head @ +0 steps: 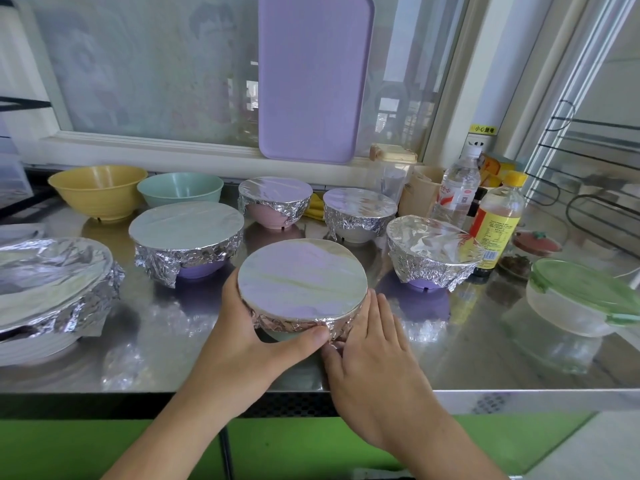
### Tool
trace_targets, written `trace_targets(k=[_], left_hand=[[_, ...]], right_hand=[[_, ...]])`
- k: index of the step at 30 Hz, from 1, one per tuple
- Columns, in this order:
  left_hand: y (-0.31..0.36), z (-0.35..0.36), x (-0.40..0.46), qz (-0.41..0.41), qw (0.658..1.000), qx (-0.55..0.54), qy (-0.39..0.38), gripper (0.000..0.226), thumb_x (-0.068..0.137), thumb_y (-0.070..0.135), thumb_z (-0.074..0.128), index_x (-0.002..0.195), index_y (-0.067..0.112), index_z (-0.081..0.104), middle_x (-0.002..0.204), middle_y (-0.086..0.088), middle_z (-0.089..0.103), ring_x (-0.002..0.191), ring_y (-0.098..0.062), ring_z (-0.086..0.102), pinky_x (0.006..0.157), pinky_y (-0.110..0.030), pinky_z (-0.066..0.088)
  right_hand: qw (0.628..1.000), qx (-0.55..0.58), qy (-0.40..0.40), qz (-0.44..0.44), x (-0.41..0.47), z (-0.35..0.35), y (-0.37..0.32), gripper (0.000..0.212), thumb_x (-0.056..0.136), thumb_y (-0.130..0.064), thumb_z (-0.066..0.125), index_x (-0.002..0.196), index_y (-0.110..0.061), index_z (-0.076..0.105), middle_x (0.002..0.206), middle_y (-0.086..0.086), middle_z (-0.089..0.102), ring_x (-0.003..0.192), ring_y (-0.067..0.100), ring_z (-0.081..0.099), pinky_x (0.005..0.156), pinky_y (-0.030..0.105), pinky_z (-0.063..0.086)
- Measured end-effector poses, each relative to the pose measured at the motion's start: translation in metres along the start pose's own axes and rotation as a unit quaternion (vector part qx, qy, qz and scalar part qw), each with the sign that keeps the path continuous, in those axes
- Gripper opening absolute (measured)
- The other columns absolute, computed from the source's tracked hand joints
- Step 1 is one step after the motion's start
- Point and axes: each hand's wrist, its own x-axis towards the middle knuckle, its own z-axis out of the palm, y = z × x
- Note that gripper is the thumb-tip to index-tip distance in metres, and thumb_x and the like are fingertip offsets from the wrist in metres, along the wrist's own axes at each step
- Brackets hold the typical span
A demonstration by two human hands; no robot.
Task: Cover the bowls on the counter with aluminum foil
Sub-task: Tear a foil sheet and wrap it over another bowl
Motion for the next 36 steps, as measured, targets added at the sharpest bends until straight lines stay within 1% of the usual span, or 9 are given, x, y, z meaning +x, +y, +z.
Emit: trace_targets(k=[2, 4, 7, 8, 13, 16, 21, 25, 36], left_hand=[[0.0, -0.003, 0.0, -0.001, 1.0, 0.001, -0.001, 0.112, 0.05, 0.05, 0.091, 0.141, 0.051, 0.026, 0.12, 0.055, 0.048, 0.114, 0.029, 0.046, 0.081, 0.008, 0.035], [-0.001, -0.007, 0.002, -0.004, 1.0, 0.009, -0.004, 0.115, 0.049, 0.052, 0.092, 0.143, 0.051, 0.025, 0.119, 0.054, 0.049, 0.113, 0.031, 0.045, 0.081, 0.008, 0.034], [-0.001, -0.012, 0.006, -0.019, 1.0, 0.017, -0.007, 0.127, 0.048, 0.056, 0.093, 0.152, 0.047, 0.02, 0.124, 0.046, 0.051, 0.111, 0.035, 0.041, 0.083, 0.004, 0.037], [0.0, -0.013, 0.007, -0.022, 0.999, 0.021, -0.008, 0.133, 0.048, 0.057, 0.093, 0.156, 0.046, 0.017, 0.127, 0.045, 0.048, 0.11, 0.036, 0.039, 0.083, 0.002, 0.037], [-0.002, -0.015, 0.013, -0.014, 1.0, 0.009, -0.025, 0.119, 0.048, 0.063, 0.098, 0.145, 0.053, 0.028, 0.121, 0.048, 0.055, 0.115, 0.027, 0.048, 0.087, -0.001, 0.039], [-0.003, -0.015, 0.014, -0.013, 1.0, 0.001, -0.024, 0.108, 0.048, 0.06, 0.098, 0.138, 0.053, 0.039, 0.124, 0.04, 0.06, 0.117, 0.019, 0.054, 0.094, -0.015, 0.041], [-0.004, -0.012, 0.013, -0.013, 1.0, -0.008, -0.024, 0.096, 0.049, 0.059, 0.1, 0.128, 0.052, 0.045, 0.123, 0.038, 0.062, 0.115, 0.018, 0.056, 0.092, -0.016, 0.042], [-0.008, -0.012, 0.013, -0.014, 1.0, -0.01, -0.02, 0.098, 0.042, 0.063, 0.093, 0.127, 0.054, 0.045, 0.124, 0.037, 0.063, 0.115, 0.016, 0.058, 0.094, -0.019, 0.043], [-0.008, -0.011, 0.012, -0.002, 1.0, -0.015, -0.017, 0.096, 0.046, 0.058, 0.093, 0.131, 0.047, 0.049, 0.124, 0.031, 0.067, 0.115, 0.011, 0.062, 0.096, -0.022, 0.045]], right_hand=[[0.998, 0.058, -0.026, -0.005, 0.001, -0.01, 0.01, 0.095, 0.1, -0.066, 0.021, 0.164, -0.009, -0.021, 0.175, 0.007, -0.016, 0.16, 0.02, -0.022, 0.131, 0.038, -0.007], [0.986, 0.159, -0.041, -0.015, 0.004, -0.027, 0.022, 0.103, 0.093, -0.064, 0.054, 0.167, -0.025, -0.008, 0.176, -0.007, -0.001, 0.162, 0.014, -0.009, 0.133, 0.041, 0.008], [0.928, 0.362, -0.071, -0.05, 0.008, -0.053, 0.03, 0.095, 0.087, -0.027, 0.074, 0.145, -0.073, 0.014, 0.165, -0.035, 0.024, 0.155, -0.004, 0.021, 0.124, 0.028, 0.027], [0.907, 0.408, -0.076, -0.074, 0.012, -0.057, 0.032, 0.099, 0.086, -0.012, 0.071, 0.142, -0.076, 0.021, 0.159, -0.037, 0.034, 0.151, -0.005, 0.03, 0.122, 0.026, 0.03], [0.848, 0.502, -0.07, -0.154, 0.029, -0.052, 0.045, 0.081, 0.09, 0.026, 0.057, 0.156, -0.018, 0.042, 0.155, -0.007, 0.057, 0.149, 0.01, 0.045, 0.127, 0.035, 0.032], [0.865, 0.482, -0.035, -0.132, 0.035, -0.047, 0.051, 0.072, 0.087, 0.019, 0.071, 0.149, -0.014, 0.055, 0.144, -0.006, 0.066, 0.14, 0.013, 0.056, 0.124, 0.04, 0.039], [0.921, 0.379, 0.053, -0.073, 0.039, -0.026, 0.05, 0.056, 0.08, -0.01, 0.085, 0.13, -0.032, 0.072, 0.121, -0.019, 0.076, 0.12, 0.008, 0.069, 0.111, 0.044, 0.051], [0.945, 0.31, 0.1, -0.031, 0.034, -0.022, 0.042, 0.055, 0.072, -0.031, 0.093, 0.122, -0.039, 0.071, 0.109, -0.029, 0.075, 0.115, 0.004, 0.067, 0.102, 0.042, 0.053], [0.958, 0.252, 0.134, -0.012, 0.033, -0.018, 0.032, 0.069, 0.065, -0.04, 0.095, 0.127, -0.032, 0.065, 0.113, -0.022, 0.075, 0.113, 0.002, 0.067, 0.092, 0.03, 0.053]])
